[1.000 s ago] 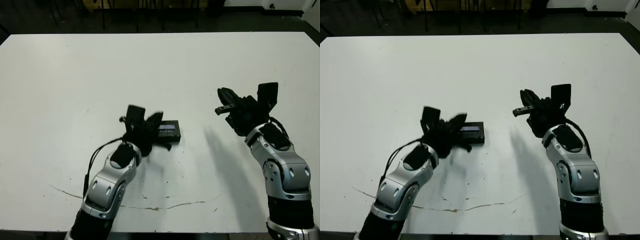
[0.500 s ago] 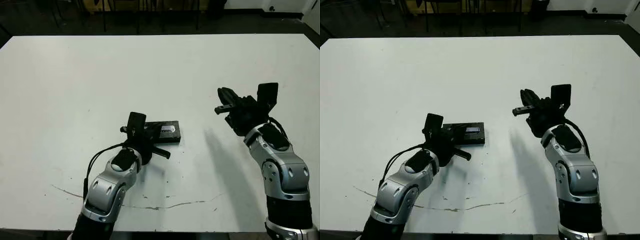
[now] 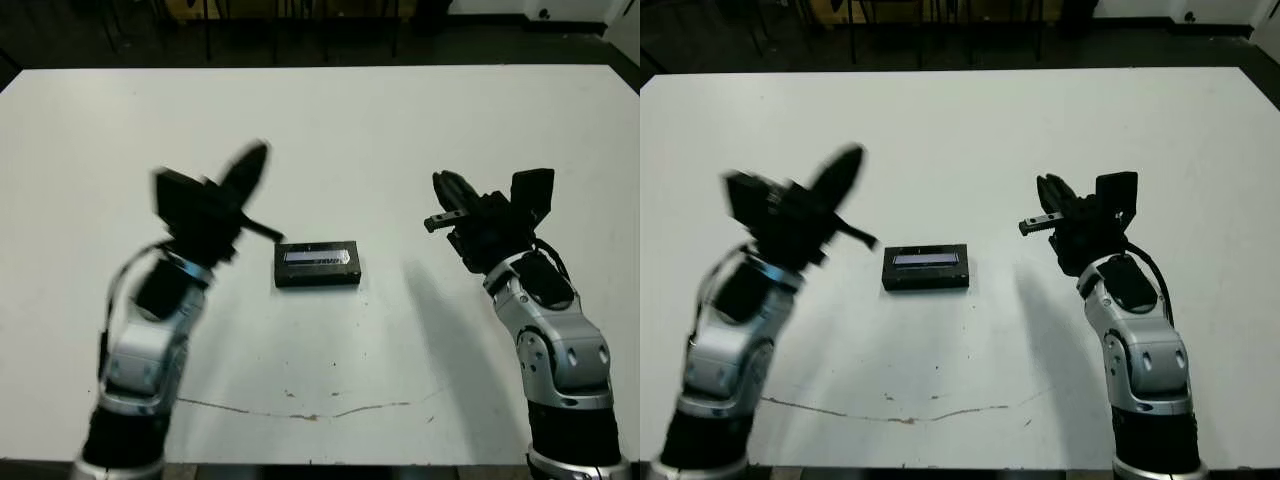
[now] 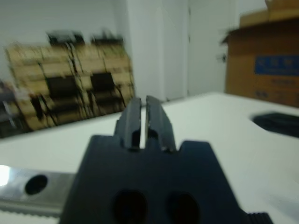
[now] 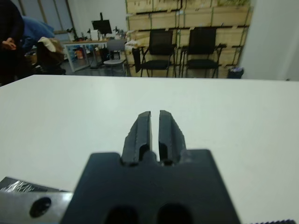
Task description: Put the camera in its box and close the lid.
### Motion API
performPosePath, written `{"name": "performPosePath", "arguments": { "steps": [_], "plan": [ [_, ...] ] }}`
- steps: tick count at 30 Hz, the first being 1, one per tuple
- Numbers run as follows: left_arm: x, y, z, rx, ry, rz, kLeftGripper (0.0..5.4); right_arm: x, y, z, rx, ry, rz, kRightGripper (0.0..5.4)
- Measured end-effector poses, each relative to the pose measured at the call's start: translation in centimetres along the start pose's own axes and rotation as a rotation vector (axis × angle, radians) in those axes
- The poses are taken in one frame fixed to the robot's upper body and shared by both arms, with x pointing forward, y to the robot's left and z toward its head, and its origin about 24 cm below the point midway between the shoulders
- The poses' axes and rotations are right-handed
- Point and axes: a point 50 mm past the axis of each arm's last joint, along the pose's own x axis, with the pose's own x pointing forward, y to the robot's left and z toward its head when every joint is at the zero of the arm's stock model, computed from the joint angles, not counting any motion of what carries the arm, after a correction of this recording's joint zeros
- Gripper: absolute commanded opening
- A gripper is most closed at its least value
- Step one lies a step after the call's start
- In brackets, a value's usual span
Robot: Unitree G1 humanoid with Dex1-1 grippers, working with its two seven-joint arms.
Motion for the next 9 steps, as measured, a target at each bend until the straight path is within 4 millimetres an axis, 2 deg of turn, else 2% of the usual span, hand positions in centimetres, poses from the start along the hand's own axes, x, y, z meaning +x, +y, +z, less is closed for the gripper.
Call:
{"name": "performPosePath", "arguments": {
  "steps": [5, 9],
  "plan": [
    [-0.4, 2.2, -2.2, 0.042, 0.043, 0.058, 0.02, 0.0, 0.2, 0.0, -0.035, -0.042, -0.035, 0.00],
    [-1.5, 2.6, -4.2, 0.052, 0.080, 0.092, 0.02, -0.2, 0.4, -0.3, -0.050, -0.053, -0.038, 0.00]
  ]
}}
